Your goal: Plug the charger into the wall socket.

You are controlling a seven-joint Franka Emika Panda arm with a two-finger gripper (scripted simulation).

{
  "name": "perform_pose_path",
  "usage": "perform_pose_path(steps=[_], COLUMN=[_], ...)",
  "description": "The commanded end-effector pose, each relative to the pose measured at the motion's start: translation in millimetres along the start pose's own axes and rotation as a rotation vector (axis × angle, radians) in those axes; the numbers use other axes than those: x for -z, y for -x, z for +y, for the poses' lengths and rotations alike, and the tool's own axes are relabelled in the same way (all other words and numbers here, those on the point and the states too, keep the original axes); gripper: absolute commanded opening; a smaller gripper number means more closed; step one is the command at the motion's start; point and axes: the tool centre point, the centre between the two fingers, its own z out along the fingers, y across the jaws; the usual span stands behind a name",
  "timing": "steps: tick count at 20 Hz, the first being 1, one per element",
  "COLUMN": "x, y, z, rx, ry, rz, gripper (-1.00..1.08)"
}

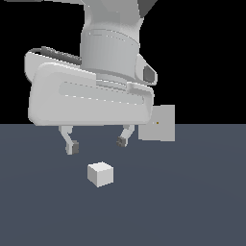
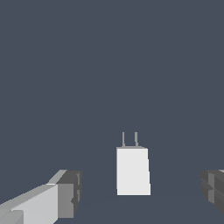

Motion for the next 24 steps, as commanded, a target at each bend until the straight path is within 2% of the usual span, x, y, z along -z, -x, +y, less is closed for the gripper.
perform_pose_path(steps=[1, 21, 22, 24], x=[0.0, -49.5, -49.5, -49.5], y=[0.0, 12.2, 12.2, 12.2], z=[0.0, -0.5, -0.5, -0.5], rx=[0.0, 0.004, 0.004, 0.004], ry=[0.0, 0.0, 0.0, 0.0], rz=[0.0, 0.0, 0.0, 0.0], gripper=[1.0, 1.0, -1.0, -1.0])
